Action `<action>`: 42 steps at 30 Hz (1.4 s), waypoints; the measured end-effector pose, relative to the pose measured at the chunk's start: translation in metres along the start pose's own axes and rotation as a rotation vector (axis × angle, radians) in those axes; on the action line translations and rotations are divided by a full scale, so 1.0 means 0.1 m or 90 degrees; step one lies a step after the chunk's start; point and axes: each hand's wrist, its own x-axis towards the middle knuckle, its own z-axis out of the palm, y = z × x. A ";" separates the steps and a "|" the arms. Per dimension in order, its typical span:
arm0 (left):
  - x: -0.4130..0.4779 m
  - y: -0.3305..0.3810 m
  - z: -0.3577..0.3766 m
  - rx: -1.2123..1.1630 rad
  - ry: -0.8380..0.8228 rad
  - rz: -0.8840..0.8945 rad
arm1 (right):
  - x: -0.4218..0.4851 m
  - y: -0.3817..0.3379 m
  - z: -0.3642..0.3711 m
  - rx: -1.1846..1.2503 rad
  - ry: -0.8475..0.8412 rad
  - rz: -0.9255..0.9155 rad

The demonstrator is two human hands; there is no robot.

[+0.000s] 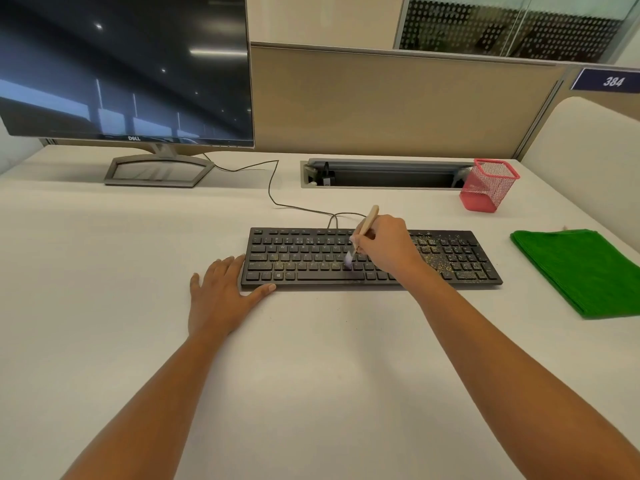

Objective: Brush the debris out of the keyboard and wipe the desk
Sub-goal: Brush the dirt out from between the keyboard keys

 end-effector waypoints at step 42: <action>-0.01 0.02 -0.03 -0.009 -0.024 -0.045 | 0.39 -0.88 0.73 -0.127 -0.185 -0.170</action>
